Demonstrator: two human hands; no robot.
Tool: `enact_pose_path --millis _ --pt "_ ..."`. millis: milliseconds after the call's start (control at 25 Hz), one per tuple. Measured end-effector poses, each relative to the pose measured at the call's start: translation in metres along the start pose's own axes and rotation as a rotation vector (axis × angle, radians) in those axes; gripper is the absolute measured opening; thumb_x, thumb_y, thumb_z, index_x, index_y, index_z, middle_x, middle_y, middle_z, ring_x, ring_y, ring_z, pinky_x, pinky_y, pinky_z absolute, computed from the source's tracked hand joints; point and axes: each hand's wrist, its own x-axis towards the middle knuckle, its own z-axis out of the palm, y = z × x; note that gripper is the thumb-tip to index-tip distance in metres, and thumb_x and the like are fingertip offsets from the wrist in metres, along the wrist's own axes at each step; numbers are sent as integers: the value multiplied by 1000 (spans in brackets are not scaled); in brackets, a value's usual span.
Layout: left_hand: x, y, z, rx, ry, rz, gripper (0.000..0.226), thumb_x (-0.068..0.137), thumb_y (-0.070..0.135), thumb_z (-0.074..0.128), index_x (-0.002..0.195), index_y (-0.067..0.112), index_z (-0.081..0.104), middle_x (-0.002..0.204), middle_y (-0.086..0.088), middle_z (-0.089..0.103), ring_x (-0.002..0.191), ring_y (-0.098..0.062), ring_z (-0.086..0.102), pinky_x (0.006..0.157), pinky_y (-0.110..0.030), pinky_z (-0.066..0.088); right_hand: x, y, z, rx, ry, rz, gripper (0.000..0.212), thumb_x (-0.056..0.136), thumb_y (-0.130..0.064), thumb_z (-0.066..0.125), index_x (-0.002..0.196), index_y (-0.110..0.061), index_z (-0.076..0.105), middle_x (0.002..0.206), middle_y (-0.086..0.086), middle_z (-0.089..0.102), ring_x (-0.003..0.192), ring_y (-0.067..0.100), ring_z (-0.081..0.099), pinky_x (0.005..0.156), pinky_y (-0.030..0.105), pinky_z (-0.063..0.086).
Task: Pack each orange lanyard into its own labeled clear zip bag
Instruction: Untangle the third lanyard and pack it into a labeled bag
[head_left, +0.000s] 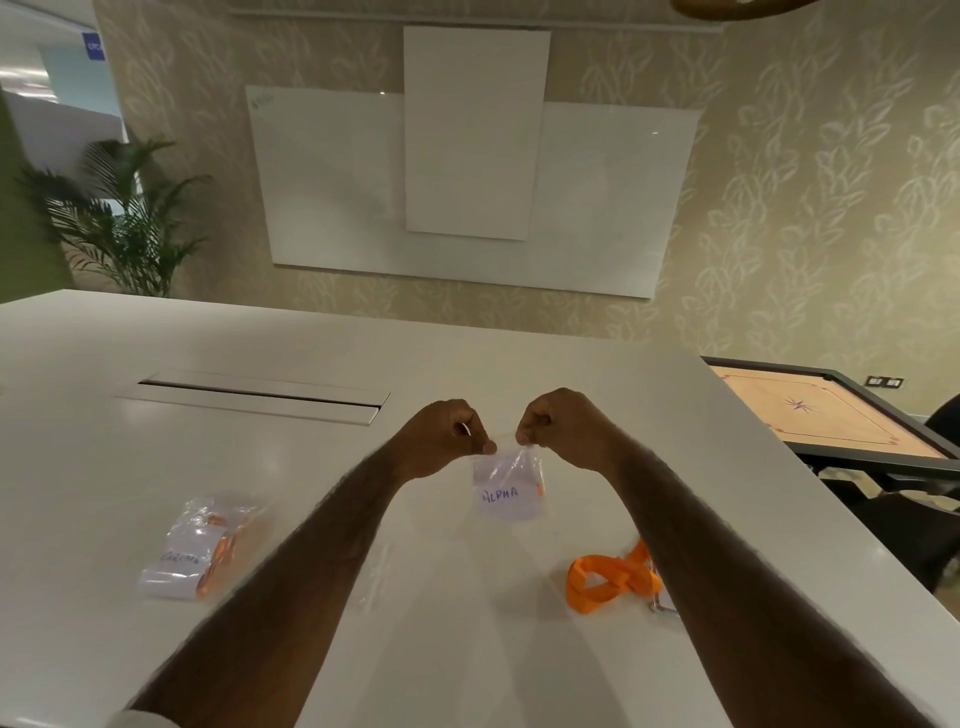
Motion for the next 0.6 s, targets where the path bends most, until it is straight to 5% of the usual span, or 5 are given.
enact_pose_path --millis 200,360,600 --pt "-3 3 5 26 -19 132 18 79 14 83 78 29 74 95 -4 67 74 -12 59 74 -26 47 1 1 0 -34 -72 -50 13 84 -1 68 78 -12 72 73 -13 66 66 -3 59 60 10 40" --pt "-7 1 19 73 114 199 44 81 13 79 80 56 66 97 7 64 94 -11 58 81 -20 45 7 -1 0 -117 -132 -62 17 85 -2 67 77 -16 74 72 -13 64 68 1 57 61 13 38" --pt "-10 4 29 322 204 338 9 86 22 73 84 31 72 85 18 63 84 -5 54 73 -20 46 11 9 6 -163 -127 -19 7 86 -11 72 85 -12 79 78 -7 68 80 10 63 67 19 44"
